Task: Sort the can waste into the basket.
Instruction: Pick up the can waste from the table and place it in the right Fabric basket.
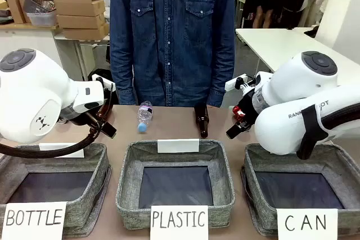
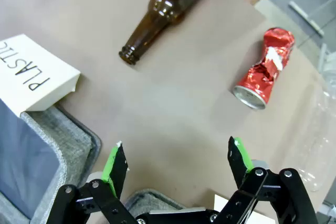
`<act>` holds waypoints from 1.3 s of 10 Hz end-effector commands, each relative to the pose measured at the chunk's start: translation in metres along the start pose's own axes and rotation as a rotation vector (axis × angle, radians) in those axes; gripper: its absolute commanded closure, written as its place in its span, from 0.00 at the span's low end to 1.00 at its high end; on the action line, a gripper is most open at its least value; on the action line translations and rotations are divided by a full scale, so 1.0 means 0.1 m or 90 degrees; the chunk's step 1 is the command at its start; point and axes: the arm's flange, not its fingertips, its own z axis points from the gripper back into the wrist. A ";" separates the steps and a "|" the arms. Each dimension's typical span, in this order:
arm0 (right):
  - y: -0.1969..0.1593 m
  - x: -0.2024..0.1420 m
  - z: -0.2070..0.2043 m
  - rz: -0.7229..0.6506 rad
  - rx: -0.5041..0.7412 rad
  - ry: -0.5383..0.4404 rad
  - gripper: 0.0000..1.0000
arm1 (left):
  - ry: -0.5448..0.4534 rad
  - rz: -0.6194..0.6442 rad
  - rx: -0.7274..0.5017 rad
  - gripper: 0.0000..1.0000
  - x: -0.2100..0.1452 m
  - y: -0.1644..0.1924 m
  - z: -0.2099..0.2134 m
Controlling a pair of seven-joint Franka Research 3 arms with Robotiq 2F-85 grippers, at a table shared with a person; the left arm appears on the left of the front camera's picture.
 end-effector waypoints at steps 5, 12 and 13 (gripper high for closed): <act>0.00 0.00 0.00 0.000 0.000 0.000 0.00 | 0.000 0.000 0.000 0.00 0.00 0.00 0.00; 0.00 0.00 0.00 0.000 0.000 0.000 0.00 | 0.000 0.000 0.000 0.00 0.00 0.00 0.00; 0.00 0.00 0.00 0.000 0.000 0.000 0.00 | 0.000 0.000 0.000 0.00 0.00 0.00 0.00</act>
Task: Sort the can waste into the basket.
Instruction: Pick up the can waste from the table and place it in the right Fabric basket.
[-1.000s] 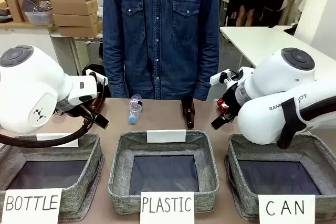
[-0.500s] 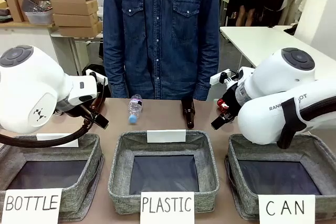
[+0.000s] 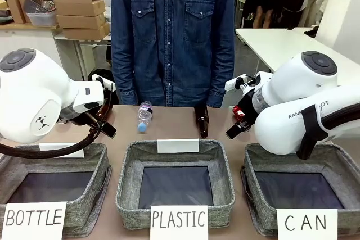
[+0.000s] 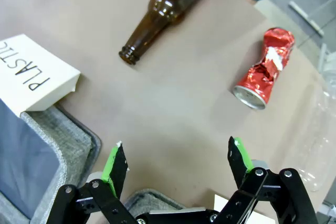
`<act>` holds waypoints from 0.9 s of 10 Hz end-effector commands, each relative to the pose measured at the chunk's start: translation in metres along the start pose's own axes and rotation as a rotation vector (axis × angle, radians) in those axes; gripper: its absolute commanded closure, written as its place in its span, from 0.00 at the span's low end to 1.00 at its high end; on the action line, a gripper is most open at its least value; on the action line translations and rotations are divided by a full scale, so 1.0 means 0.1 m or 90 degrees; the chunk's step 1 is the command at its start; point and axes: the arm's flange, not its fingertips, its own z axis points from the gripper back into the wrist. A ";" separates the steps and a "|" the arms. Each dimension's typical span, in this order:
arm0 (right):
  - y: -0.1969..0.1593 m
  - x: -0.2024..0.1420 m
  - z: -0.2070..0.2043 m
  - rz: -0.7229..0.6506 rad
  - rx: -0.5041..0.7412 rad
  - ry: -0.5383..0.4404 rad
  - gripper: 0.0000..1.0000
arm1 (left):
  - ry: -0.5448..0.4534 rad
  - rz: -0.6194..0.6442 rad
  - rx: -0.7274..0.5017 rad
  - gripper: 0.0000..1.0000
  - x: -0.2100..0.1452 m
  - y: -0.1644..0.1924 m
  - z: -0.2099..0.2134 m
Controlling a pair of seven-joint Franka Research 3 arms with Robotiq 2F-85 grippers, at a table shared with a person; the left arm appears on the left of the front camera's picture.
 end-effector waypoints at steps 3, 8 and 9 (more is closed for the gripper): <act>0.02 0.16 0.45 -0.114 0.106 0.050 0.00 | 0.049 0.067 -0.033 0.00 0.04 0.13 0.57; 0.25 0.01 1.89 -0.109 0.035 -0.074 0.00 | -0.137 0.015 -0.033 0.00 -0.28 -0.22 2.10; 0.32 -0.10 2.01 -0.086 -0.030 -0.132 0.00 | -0.032 0.102 0.001 0.00 0.11 0.06 1.70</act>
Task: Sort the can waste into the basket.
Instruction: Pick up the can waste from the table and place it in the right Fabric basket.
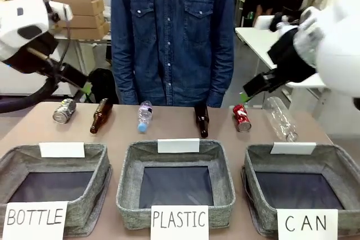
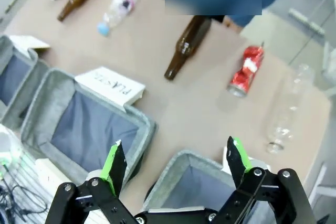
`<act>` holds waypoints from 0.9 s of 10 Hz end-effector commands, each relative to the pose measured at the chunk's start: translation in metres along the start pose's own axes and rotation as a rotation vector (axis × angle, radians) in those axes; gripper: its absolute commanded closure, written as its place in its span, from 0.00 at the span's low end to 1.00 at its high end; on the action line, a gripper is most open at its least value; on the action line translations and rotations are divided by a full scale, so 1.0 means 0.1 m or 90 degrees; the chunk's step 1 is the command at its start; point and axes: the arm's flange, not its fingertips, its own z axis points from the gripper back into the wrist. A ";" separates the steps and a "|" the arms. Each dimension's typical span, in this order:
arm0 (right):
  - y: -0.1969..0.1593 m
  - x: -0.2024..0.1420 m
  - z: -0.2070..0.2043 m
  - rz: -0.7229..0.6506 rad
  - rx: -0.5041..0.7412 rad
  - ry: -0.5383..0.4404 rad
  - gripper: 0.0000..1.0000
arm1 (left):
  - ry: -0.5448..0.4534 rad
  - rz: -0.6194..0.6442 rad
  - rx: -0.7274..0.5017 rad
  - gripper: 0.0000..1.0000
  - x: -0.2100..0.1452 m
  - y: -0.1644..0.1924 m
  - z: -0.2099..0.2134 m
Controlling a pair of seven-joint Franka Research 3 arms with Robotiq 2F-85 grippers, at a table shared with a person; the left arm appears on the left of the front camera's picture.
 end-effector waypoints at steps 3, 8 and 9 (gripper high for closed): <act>0.03 -0.01 0.06 0.001 -0.002 -0.003 0.00 | 0.063 0.034 0.014 0.00 -0.06 0.19 -0.50; -0.42 -0.32 0.31 -0.261 0.526 0.039 0.00 | 0.034 0.040 -0.478 0.00 -0.27 0.66 -0.19; -0.61 -0.42 0.35 -0.339 0.597 0.022 0.00 | -0.069 0.024 -0.639 0.00 -0.38 0.80 -0.10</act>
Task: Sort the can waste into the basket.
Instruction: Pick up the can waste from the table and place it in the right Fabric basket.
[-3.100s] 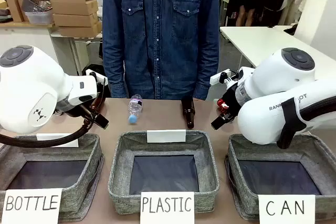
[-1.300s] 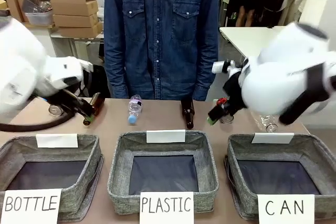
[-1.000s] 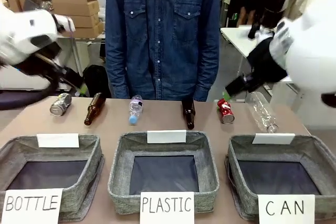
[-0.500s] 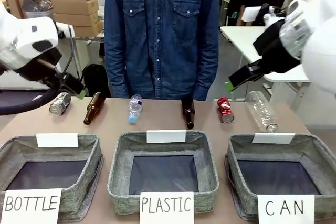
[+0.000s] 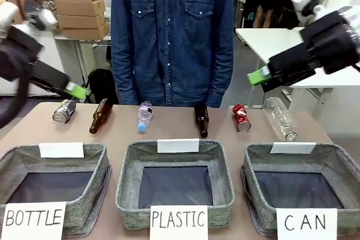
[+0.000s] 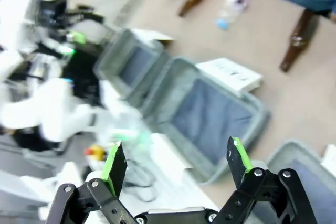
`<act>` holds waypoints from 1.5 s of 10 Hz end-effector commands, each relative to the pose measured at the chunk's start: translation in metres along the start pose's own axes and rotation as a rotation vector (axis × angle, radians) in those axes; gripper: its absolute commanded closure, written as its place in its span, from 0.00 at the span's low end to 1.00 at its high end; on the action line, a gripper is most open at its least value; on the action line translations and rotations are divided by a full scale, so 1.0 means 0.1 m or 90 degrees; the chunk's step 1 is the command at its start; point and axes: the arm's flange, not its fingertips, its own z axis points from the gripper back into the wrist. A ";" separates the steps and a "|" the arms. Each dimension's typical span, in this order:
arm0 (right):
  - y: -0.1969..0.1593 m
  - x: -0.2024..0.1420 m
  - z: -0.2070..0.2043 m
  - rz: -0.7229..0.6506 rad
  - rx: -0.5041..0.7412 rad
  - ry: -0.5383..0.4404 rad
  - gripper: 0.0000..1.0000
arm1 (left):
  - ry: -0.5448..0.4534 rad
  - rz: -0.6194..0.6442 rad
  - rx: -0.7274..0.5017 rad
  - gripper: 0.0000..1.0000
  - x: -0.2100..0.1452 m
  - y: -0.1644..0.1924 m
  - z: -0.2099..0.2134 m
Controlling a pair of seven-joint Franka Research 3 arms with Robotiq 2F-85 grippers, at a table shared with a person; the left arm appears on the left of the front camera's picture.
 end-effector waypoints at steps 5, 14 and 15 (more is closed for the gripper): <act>-1.00 -0.59 0.72 -0.382 0.297 -0.188 0.00 | -0.426 0.153 -0.434 0.00 -0.67 0.78 0.60; -1.01 -0.34 0.88 -0.348 0.306 -0.143 0.00 | -0.442 0.147 -0.423 0.00 -0.62 0.93 0.93; -1.01 -0.34 0.88 -0.348 0.306 -0.143 0.00 | -0.442 0.147 -0.423 0.00 -0.62 0.93 0.93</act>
